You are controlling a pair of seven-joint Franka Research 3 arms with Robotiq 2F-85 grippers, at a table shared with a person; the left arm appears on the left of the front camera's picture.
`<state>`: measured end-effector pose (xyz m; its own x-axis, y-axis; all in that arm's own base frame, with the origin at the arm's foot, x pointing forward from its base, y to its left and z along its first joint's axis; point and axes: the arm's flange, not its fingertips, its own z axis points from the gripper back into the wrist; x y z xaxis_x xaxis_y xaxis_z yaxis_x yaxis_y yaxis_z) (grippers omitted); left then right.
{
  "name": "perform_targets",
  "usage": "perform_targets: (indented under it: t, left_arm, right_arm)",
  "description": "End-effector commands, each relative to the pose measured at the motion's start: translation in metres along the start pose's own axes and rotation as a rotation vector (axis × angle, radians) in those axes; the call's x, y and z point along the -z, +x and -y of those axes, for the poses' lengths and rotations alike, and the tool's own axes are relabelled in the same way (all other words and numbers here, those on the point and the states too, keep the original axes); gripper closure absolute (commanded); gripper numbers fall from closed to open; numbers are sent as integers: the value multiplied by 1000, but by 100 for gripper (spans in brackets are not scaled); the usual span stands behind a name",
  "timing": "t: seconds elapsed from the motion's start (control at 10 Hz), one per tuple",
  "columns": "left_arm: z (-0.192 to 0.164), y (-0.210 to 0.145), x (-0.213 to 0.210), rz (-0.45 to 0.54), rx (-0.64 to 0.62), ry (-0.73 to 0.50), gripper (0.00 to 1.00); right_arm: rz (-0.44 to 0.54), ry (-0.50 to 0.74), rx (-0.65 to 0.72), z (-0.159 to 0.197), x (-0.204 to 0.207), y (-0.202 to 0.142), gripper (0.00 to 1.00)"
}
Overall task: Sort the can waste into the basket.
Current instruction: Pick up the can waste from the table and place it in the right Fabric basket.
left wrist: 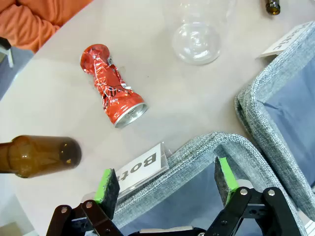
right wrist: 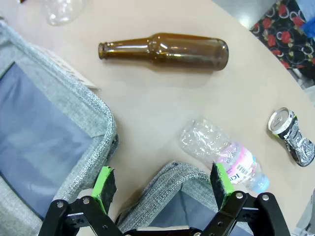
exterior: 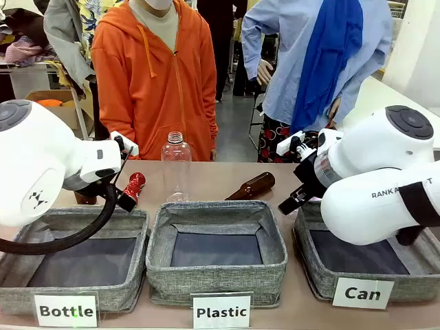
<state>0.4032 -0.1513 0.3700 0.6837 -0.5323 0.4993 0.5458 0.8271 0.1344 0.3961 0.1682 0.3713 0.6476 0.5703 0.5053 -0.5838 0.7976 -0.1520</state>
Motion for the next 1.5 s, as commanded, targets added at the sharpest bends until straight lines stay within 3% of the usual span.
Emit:
perform_targets:
  t: [0.0,1.4]
  left_arm:
    - [0,0,0,0,0,0,0]
    - [0,0,0,0,-1,0,0]
  right_arm:
    - [0,0,0,0,0,0,0]
    - [0,0,-1,0,0,0,0]
